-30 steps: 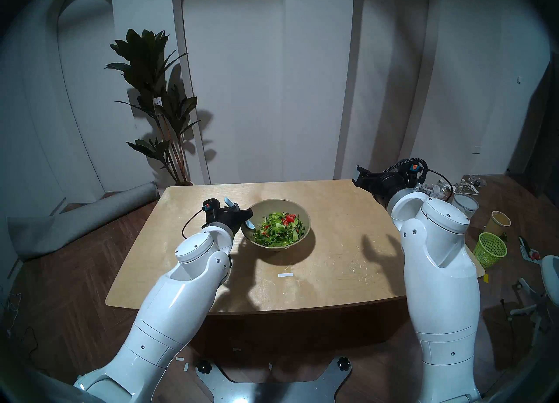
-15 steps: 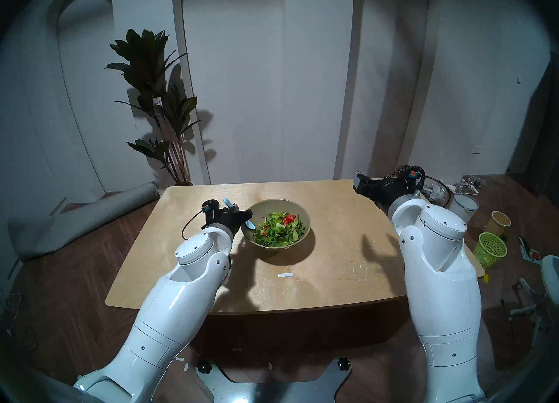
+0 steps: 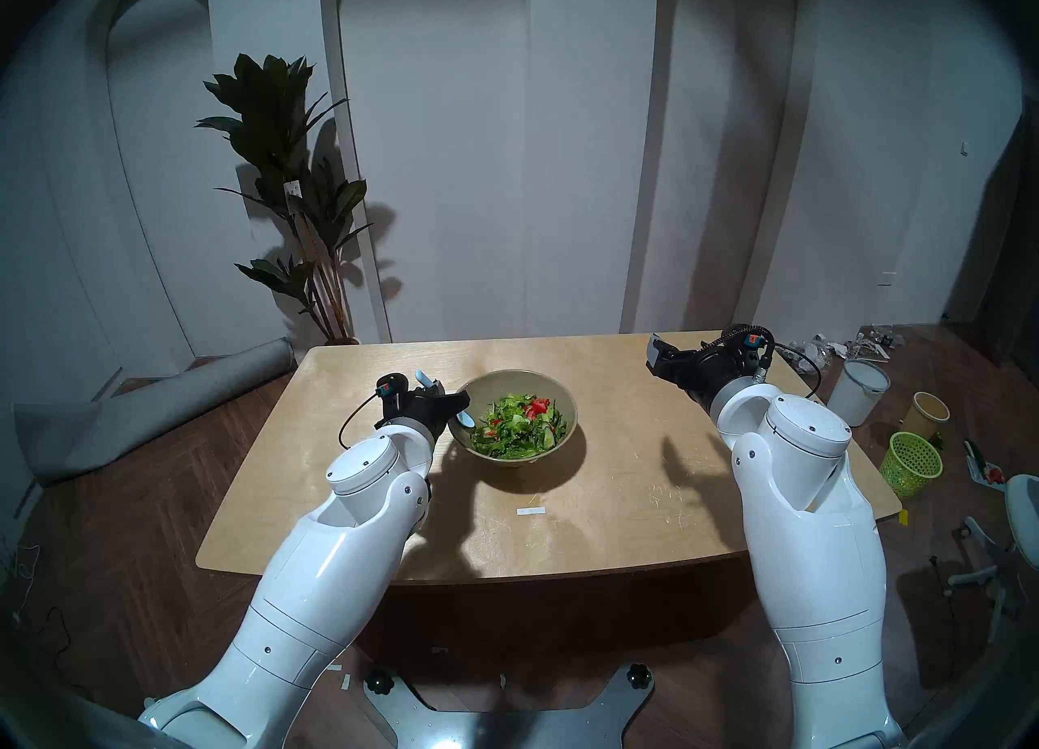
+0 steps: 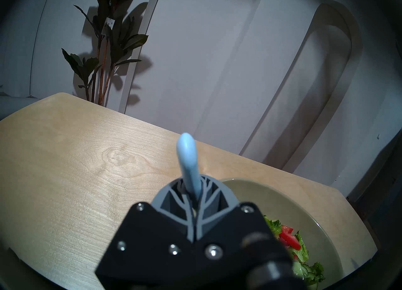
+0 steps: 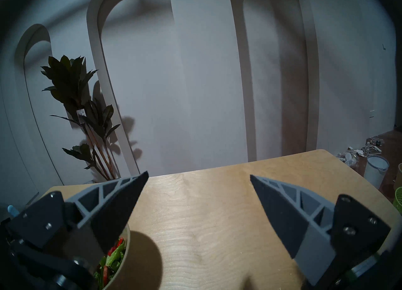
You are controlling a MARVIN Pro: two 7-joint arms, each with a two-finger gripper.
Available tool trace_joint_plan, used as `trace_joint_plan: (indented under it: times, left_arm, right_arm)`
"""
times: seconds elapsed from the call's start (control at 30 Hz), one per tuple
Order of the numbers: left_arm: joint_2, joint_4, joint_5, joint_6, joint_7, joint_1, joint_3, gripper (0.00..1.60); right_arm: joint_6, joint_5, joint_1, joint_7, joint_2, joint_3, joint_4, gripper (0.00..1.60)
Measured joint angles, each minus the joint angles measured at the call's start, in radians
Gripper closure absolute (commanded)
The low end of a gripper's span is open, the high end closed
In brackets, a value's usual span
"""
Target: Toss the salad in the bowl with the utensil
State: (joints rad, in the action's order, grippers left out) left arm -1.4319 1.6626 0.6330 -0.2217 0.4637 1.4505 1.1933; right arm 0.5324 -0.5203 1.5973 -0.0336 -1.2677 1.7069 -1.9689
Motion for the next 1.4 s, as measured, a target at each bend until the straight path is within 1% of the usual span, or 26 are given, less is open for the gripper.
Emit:
trace_joint_plan:
  times: [0.07, 0.17, 0.2, 0.23, 0.27, 0.3, 0.33, 0.37, 0.47, 0.5, 0.53, 0.57, 0.6, 0.63, 0.83, 1.0, 1.23, 1.4]
  left_arm:
    - [-0.001, -0.002, -0.001, 0.000, 0.002, 0.000, -0.002, 1.37]
    - [-0.003, -0.008, -0.004, -0.001, 0.010, 0.000, -0.011, 1.32]
    - [-0.004, -0.009, -0.005, -0.001, 0.012, 0.000, -0.014, 1.18]
    - [-0.004, -0.010, -0.005, -0.001, 0.013, 0.000, -0.015, 1.18]
    - [-0.004, -0.010, -0.005, -0.001, 0.014, 0.000, -0.016, 1.12]
    - [-0.005, -0.011, -0.006, -0.002, 0.018, 0.000, -0.019, 1.11]
    - [-0.005, -0.012, -0.007, -0.002, 0.021, 0.000, -0.021, 1.00]
    - [-0.006, -0.014, -0.007, -0.002, 0.024, 0.000, -0.023, 0.95]
    - [-0.006, -0.015, -0.008, -0.003, 0.029, 0.000, -0.026, 0.92]
    - [-0.006, -0.016, -0.008, -0.003, 0.031, 0.000, -0.027, 0.87]
    - [-0.006, -0.018, -0.008, -0.004, 0.033, 0.000, -0.028, 0.77]
    - [-0.006, -0.019, -0.008, -0.004, 0.035, 0.000, -0.029, 0.38]
    - [-0.006, -0.020, -0.008, -0.004, 0.036, 0.000, -0.030, 0.31]
    - [-0.006, -0.021, -0.008, -0.004, 0.037, 0.000, -0.031, 0.00]
    - [-0.006, -0.024, -0.014, -0.003, 0.035, 0.000, -0.040, 0.00]
    - [-0.003, -0.009, -0.024, -0.002, 0.042, 0.004, -0.045, 0.00]
    - [0.012, 0.057, -0.048, -0.001, 0.086, 0.027, -0.048, 0.00]
    - [0.026, 0.099, -0.061, 0.007, 0.104, 0.049, -0.050, 0.00]
  right_arm:
    - [0.000, 0.000, 0.000, 0.000, -0.001, 0.002, -0.002, 0.00]
    - [0.001, -0.001, 0.000, 0.000, -0.004, 0.007, -0.007, 0.00]
    - [0.001, -0.002, 0.000, 0.000, -0.006, 0.008, -0.009, 0.00]
    - [0.001, -0.002, 0.000, 0.000, -0.006, 0.009, -0.009, 0.00]
    - [0.001, -0.003, 0.000, 0.000, -0.007, 0.009, -0.010, 0.00]
    - [0.002, -0.003, 0.000, -0.001, -0.009, 0.011, -0.012, 0.00]
    - [0.003, -0.004, 0.000, -0.003, -0.010, 0.012, -0.013, 0.00]
    - [0.003, -0.004, 0.000, -0.004, -0.011, 0.014, -0.014, 0.00]
    - [0.004, -0.005, 0.000, -0.008, -0.013, 0.016, -0.015, 0.00]
    - [0.004, -0.006, 0.000, -0.009, -0.013, 0.017, -0.016, 0.00]
    - [0.005, -0.006, 0.000, -0.010, -0.014, 0.018, -0.016, 0.00]
    - [0.005, -0.007, 0.000, -0.012, -0.014, 0.020, -0.016, 0.00]
    - [0.005, -0.007, 0.000, -0.013, -0.015, 0.020, -0.017, 0.00]
    - [0.005, -0.007, 0.000, -0.014, -0.015, 0.021, -0.017, 0.00]
    - [0.008, -0.010, 0.000, -0.019, -0.015, 0.025, -0.018, 0.00]
    - [0.010, -0.011, 0.000, -0.023, -0.015, 0.026, -0.019, 0.00]
    - [0.010, -0.013, 0.000, -0.024, -0.013, 0.026, -0.021, 0.00]
    - [0.010, -0.014, 0.000, -0.023, -0.012, 0.026, -0.022, 0.00]
